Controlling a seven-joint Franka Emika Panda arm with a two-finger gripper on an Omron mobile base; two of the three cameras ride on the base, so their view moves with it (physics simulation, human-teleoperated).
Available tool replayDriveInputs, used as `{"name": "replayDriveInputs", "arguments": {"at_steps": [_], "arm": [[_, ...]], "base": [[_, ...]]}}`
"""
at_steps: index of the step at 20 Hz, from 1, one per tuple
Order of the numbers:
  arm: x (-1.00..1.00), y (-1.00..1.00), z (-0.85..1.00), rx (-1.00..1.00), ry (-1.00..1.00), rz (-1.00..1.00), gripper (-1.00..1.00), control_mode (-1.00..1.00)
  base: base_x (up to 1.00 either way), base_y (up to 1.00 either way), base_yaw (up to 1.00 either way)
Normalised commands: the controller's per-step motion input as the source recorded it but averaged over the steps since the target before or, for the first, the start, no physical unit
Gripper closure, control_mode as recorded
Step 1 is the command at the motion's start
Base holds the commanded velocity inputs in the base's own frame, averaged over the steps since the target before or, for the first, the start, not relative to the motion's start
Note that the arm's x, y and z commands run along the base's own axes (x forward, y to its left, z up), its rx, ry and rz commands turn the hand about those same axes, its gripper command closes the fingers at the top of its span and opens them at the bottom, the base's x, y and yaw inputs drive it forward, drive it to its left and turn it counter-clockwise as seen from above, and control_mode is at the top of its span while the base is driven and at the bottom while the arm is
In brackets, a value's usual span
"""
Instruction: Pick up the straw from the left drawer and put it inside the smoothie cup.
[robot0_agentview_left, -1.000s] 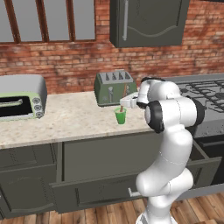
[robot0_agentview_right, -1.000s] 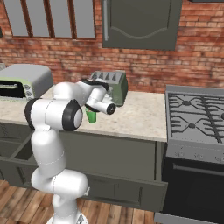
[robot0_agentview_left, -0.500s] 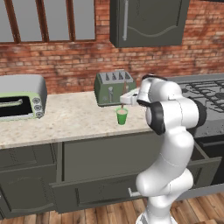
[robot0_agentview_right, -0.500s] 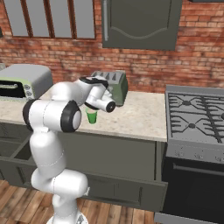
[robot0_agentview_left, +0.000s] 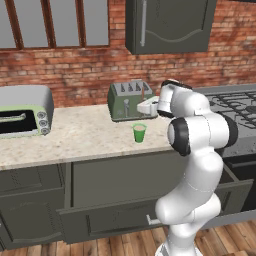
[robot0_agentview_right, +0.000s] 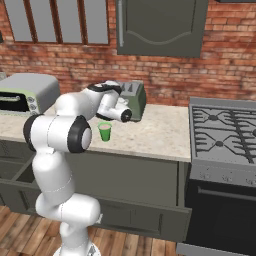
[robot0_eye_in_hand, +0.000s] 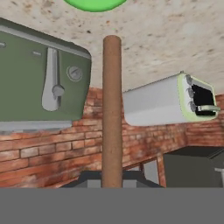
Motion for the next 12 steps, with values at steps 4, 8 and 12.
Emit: {"name": "replayDriveInputs", "arguments": {"at_steps": [4, 8, 12], "arm": [[0.0, 0.0, -0.32, -0.03, 0.0, 0.0, 1.0, -1.0], [0.0, 0.0, -0.44, -0.04, 0.0, 0.0, 1.0, -1.0], [0.0, 0.0, -0.41, -0.05, 0.0, 0.0, 1.0, -1.0]], "base": [[0.0, 0.0, 0.0], [0.0, 0.0, 0.0], [0.0, 0.0, 0.0]]}}
